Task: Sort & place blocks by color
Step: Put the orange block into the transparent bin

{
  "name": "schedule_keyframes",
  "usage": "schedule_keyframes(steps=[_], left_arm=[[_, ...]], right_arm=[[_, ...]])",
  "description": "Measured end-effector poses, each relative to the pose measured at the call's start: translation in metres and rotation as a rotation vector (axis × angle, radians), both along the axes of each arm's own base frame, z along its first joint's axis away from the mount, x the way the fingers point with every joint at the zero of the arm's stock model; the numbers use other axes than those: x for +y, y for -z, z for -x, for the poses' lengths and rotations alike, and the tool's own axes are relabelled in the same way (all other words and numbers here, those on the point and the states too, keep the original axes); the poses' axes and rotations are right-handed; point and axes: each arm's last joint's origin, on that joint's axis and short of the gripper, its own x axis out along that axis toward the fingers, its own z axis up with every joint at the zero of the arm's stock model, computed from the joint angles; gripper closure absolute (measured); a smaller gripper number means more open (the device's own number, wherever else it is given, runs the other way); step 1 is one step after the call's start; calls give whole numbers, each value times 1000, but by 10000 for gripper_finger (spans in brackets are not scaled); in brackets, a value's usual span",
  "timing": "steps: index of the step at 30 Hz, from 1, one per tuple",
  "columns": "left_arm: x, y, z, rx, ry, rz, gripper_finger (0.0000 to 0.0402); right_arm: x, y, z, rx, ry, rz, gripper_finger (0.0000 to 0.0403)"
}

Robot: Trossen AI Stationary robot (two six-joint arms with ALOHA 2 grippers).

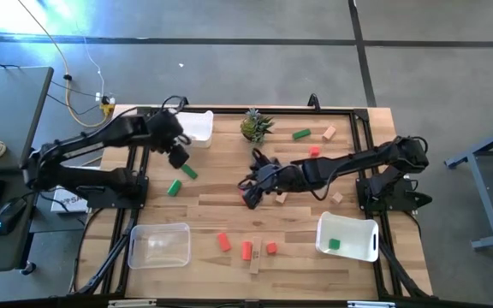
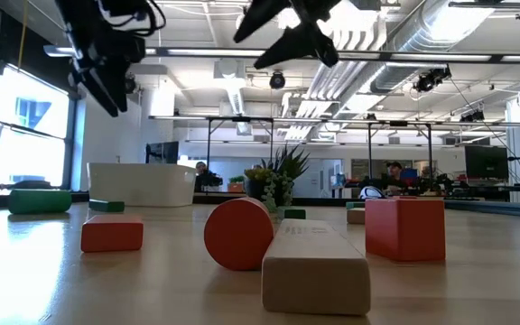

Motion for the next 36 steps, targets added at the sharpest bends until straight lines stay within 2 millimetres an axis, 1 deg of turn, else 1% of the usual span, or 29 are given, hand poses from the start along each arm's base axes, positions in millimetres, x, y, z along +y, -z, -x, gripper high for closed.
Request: schedule_keyframes(steps=[5, 9, 12, 15, 19, 22, 25, 30, 36], left_arm=[[-22, -1, 9, -94, -9, -7, 194], [-31, -3, 12, -128, -11, -17, 194], [-34, -5, 13, -148, 3, -23, 194], [-35, -6, 11, -155, 14, -25, 194], [-35, -6, 10, -159, 13, -36, 194], [-35, -6, 11, -154, 6, -49, 194], [-35, -6, 11, -151, 2, -56, 194], [-34, -6, 10, -145, 8, -57, 194], [-34, -6, 9, -150, 13, -67, 194]], right_arm=[[4, -1, -5, -51, -16, -12, 196], [7, -5, -14, -98, -68, -17, 196], [10, -10, -26, -68, -92, 9, 196], [13, -9, -37, 36, -91, 20, 196], [13, 4, -50, 217, -26, 15, 196], [11, 19, -56, 336, -3, 28, 196], [8, 34, -63, 390, -2, 12, 196], [0, 49, -68, 419, 65, -31, 196], [-6, 57, -69, 434, 141, -71, 196]])
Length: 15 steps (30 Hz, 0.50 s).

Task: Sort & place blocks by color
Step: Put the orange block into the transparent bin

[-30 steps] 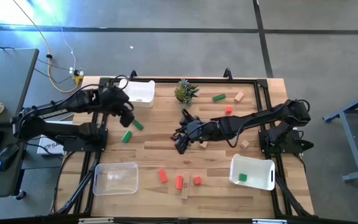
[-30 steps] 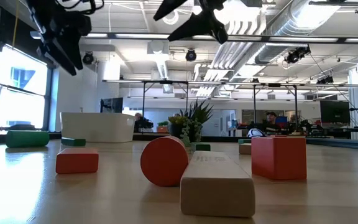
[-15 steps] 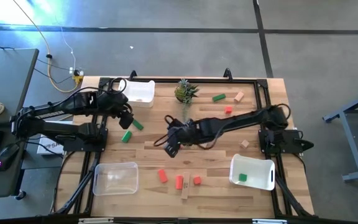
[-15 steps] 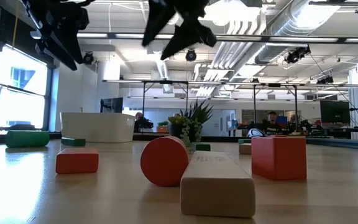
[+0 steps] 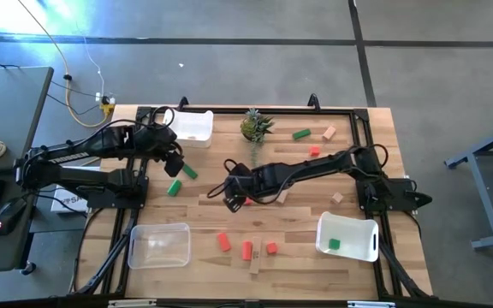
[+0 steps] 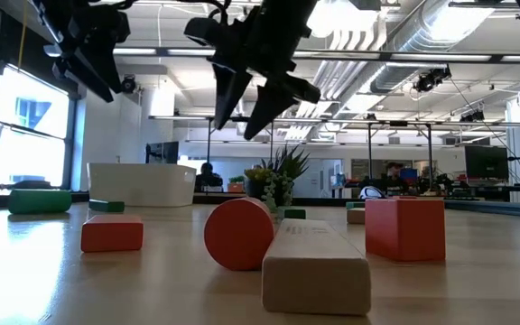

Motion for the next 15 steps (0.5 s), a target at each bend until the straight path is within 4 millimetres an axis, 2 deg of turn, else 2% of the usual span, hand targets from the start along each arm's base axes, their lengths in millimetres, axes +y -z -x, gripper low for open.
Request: schedule_keyframes(steps=[9, 15], left_arm=[[0, 0, 0, 10, 22, -16, 194], [0, 0, 0, 10, 22, -16, 194]], right_arm=[[-7, 22, 6, 27, 140, -103, 196], [-14, 27, 5, 30, 186, -140, 196]])
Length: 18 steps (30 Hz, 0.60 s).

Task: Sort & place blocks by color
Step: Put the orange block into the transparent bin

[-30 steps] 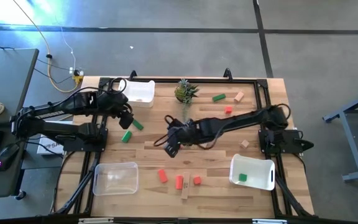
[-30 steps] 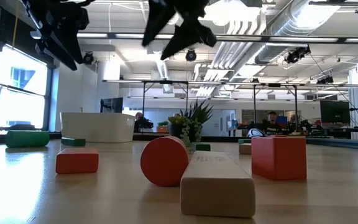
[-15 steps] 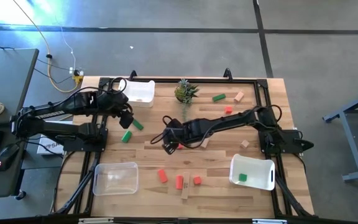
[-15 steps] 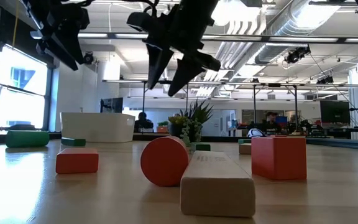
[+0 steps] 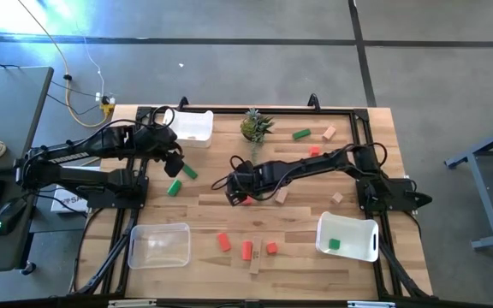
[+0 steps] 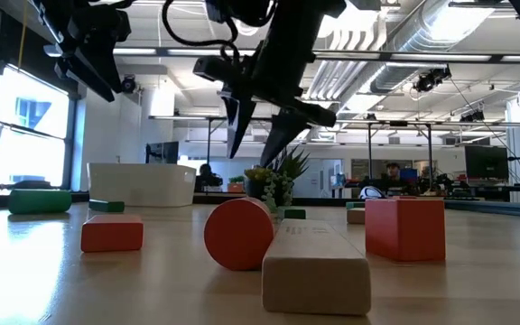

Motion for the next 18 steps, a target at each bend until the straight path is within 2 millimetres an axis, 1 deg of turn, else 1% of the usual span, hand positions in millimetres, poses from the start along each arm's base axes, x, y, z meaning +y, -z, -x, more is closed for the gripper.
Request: schedule_keyframes(steps=[3, 9, 13, 18], left_arm=[[0, 0, 0, 0, -1, -2, 194], [1, 0, 0, 4, -12, -17, 194], [1, 0, 0, 5, -18, -24, 194], [1, 0, 0, 4, -20, -23, 194]], right_arm=[[1, 4, -2, -5, 0, 0, 196], [3, 30, -11, 20, -13, -28, 196], [3, 45, -13, 63, -18, -46, 196], [3, 47, -13, 67, -15, -37, 196]])
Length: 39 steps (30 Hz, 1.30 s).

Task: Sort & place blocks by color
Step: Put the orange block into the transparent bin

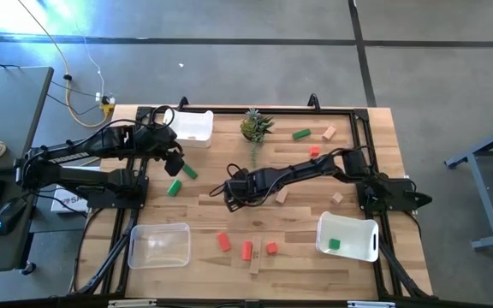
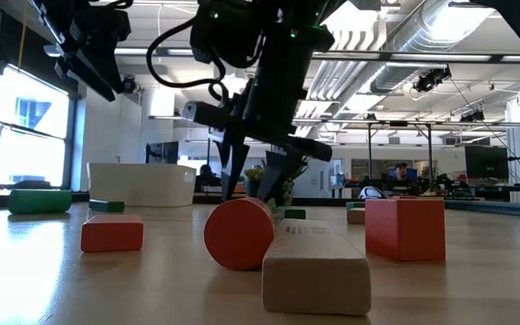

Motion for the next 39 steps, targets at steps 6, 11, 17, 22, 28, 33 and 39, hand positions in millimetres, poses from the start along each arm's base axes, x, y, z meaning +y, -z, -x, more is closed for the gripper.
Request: schedule_keyframes(steps=[6, 11, 17, 22, 28, 33, 39], left_arm=[[0, 0, 0, -3, -6, 4, 194], [0, 0, 0, -4, -4, 6, 194], [0, 0, 0, 2, 7, 0, 194], [0, 0, 0, 3, 10, -2, 194], [0, 0, 0, 3, 8, -1, 194], [0, 0, 0, -2, 17, 9, 194], [-1, 0, -1, -14, 41, 39, 194]], right_arm=[[0, 5, 1, 21, 32, 10, 196], [0, 12, 1, 43, 47, -14, 196], [0, 15, 1, 52, 55, -17, 202], [-1, 16, 4, 89, 62, 12, 247], [-1, 16, 7, 122, -6, 40, 305], [0, 11, 4, 131, -118, 39, 311], [1, -18, -12, 50, -246, 98, 311]])
